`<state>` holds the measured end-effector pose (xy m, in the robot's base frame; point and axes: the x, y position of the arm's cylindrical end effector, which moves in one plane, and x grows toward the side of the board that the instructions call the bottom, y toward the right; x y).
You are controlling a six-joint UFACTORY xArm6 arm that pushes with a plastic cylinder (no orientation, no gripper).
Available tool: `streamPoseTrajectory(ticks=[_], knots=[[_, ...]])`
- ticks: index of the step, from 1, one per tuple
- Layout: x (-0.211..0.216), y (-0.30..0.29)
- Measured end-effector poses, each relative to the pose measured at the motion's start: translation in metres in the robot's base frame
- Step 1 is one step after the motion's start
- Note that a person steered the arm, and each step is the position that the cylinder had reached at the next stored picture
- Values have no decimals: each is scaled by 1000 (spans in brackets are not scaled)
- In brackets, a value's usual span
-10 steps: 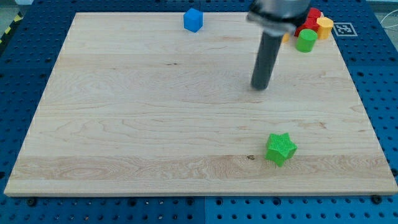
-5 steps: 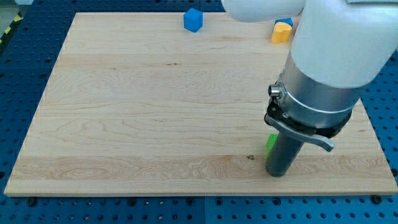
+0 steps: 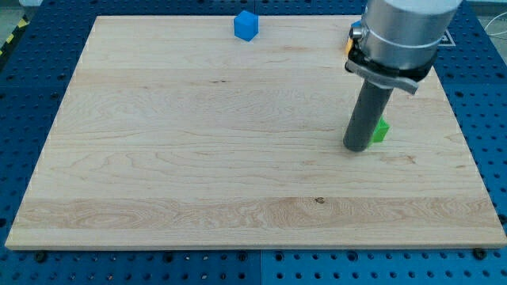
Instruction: Move the green star towards the green circle
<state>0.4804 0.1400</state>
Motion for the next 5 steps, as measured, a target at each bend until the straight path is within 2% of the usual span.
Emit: streamPoseTrajectory(ticks=[2,5], knots=[[2,50],[-65,62]])
